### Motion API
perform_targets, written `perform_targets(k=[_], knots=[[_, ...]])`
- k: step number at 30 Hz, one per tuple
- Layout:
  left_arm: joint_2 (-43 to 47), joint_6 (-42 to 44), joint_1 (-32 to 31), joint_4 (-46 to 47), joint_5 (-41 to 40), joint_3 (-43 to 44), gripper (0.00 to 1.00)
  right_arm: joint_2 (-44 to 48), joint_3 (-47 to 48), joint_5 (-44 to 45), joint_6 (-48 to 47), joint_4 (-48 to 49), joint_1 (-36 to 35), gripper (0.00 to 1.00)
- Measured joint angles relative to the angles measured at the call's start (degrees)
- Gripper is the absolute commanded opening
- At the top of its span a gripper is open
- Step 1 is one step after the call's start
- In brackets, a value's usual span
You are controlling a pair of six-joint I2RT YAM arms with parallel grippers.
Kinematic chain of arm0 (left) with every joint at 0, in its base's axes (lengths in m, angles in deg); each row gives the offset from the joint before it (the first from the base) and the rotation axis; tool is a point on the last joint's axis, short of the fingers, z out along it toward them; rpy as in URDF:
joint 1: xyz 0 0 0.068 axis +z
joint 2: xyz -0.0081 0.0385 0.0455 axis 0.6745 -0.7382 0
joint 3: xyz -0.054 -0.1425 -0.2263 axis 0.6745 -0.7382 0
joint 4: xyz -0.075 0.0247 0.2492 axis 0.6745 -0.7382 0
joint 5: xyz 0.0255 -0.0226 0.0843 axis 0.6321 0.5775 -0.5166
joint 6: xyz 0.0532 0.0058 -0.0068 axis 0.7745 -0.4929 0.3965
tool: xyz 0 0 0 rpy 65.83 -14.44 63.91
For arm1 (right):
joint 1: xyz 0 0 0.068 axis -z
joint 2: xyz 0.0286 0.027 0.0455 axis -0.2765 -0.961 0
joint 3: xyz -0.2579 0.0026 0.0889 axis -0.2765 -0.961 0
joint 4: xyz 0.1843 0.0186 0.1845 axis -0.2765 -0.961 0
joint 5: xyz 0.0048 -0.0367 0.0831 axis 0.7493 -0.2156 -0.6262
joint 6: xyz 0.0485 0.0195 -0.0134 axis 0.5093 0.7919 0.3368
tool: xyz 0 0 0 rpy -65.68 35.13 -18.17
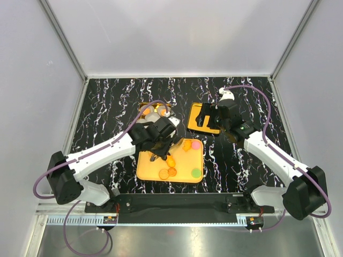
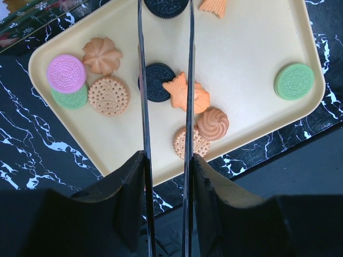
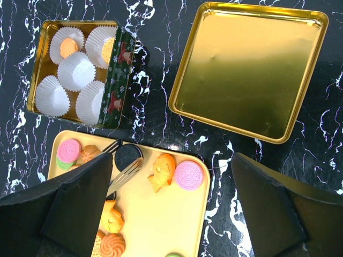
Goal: Pack the cookies
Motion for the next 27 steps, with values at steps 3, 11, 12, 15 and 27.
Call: perform_targets(k=[3, 11, 12, 15, 27], knots=[[0.7, 0.0, 0.2, -0.1, 0.1, 0.0, 0.4, 0.0, 0.0, 0.0, 0.0, 0.0, 0.0, 1.0], [4.9, 0.4, 4.5, -0.2, 1.5, 1.4, 0.41, 0.0, 0.0, 0.0, 0.0, 0.0, 0.0, 1.0], [5.1, 0.5, 5.4, -0.2, 1.5, 2.0, 0.41, 0.0, 0.0, 0.0, 0.0, 0.0, 0.0, 1.0], [5.5, 1.1, 7.8, -0.2, 1.6, 3.7, 0.42, 0.0, 0.0, 0.0, 0.0, 0.0, 0.0, 1.0], [3.0, 2.8, 18.9, 0.5, 0.7, 5.6, 0.42, 0.0, 0.0, -0.1, 0.0, 0.0, 0.0, 1.0]])
